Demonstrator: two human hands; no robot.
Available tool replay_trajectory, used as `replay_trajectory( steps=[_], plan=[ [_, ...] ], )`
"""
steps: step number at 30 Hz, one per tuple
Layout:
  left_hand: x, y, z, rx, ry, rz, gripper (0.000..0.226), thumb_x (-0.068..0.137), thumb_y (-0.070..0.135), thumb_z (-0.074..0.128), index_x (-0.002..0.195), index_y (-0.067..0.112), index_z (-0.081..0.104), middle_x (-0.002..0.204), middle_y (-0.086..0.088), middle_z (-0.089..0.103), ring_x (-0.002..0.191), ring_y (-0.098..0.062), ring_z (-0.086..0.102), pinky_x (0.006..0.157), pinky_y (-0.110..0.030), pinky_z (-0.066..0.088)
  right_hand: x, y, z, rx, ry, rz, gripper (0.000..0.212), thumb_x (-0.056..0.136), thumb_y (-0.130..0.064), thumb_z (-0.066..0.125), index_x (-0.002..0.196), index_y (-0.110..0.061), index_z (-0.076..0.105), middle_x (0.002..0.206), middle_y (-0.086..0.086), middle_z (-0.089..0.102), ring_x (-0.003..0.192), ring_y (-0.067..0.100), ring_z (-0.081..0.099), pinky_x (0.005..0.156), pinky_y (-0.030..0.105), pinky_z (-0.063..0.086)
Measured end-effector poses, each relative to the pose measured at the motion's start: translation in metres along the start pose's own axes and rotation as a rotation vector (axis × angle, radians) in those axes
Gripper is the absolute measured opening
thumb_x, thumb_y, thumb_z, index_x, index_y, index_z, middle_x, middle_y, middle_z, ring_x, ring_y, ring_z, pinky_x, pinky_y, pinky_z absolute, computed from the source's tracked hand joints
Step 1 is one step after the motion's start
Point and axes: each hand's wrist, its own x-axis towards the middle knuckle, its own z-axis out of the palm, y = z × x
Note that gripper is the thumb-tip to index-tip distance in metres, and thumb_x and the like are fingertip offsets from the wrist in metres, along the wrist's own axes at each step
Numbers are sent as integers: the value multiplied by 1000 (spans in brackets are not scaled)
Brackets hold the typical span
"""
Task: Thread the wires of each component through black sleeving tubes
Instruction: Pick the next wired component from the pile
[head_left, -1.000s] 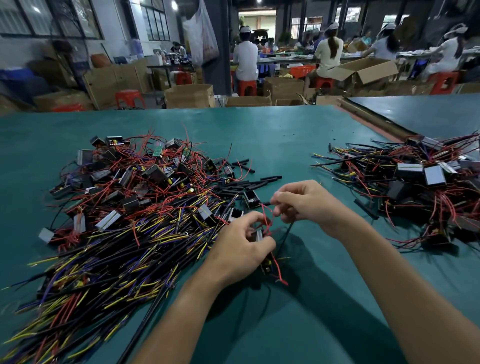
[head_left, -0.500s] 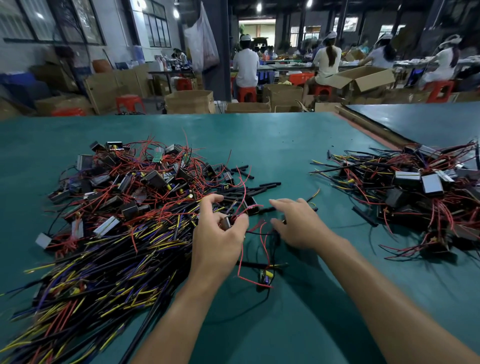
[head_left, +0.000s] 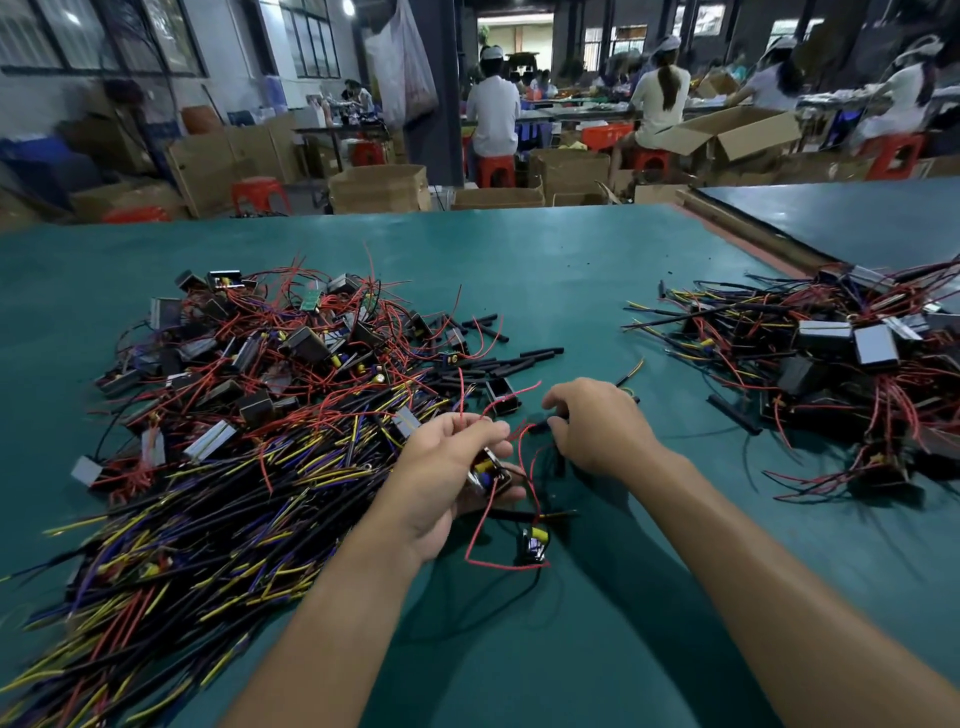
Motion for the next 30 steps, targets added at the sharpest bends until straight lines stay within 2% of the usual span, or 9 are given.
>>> replay_trajectory(
  steps=[3,7,10,13,17,21,24,26,30],
  plan=[
    [-3,6,0,-174,-72,-43,21,89,-7,52,106,5,49,87,-18,60,72,-29,65,70,-44,59,-1,0,-4,8,-26,21,15,91,-24,56,94,-25,71,97,-1,69,96,27,62,71,30,42],
    [-1,5,-1,-196,-45,1,34,85,-21,40,109,2,48,95,-22,60,86,-32,67,77,-43,58,-1,-1,-16,165,119,84,8,93,-28,53,94,-24,61,95,-4,67,92,27,60,80,37,48],
    [2,1,-1,-29,70,93,32,84,-22,47,100,6,51,96,-20,63,83,-30,67,65,-34,62,-6,-7,-22,405,154,68,11,91,-26,54,101,-30,52,84,-9,68,76,21,60,75,39,50],
    [2,-7,-1,241,143,192,25,81,-11,64,91,11,57,84,-11,70,68,-22,65,51,-24,52,-13,-15,-31,529,128,16,14,88,-19,56,96,-30,57,79,-7,69,70,18,62,71,37,52],
    [3,-13,-4,797,374,511,18,72,6,70,79,21,64,72,7,70,70,-15,66,66,-27,51,-14,-29,-51,790,126,38,19,88,-3,54,80,-18,62,68,0,68,46,7,46,50,24,38],
    [2,-10,-7,728,420,495,15,70,11,70,78,21,61,70,5,67,68,-20,64,64,-33,53,-25,-28,-73,872,-157,-28,22,88,2,47,75,-13,57,57,3,62,36,4,38,37,15,29],
    [3,-11,-5,747,435,469,11,67,18,71,71,18,61,59,6,62,56,-14,58,53,-24,46,-44,-15,-70,926,-487,-83,15,75,-9,51,83,-10,63,55,3,58,42,12,38,38,18,28],
    [1,-15,-1,750,365,422,15,61,26,69,67,16,59,50,9,55,44,-7,45,43,-17,35,-52,-4,-68,983,-634,-111,21,78,-14,54,93,-9,66,58,2,55,47,14,37,41,19,27],
    [0,-18,3,809,222,333,22,53,34,58,65,16,56,47,8,48,44,-14,40,47,-25,32,-56,13,-73,1157,-802,-212,27,80,-19,62,102,-5,68,67,4,57,50,11,41,48,20,35]
  ],
)
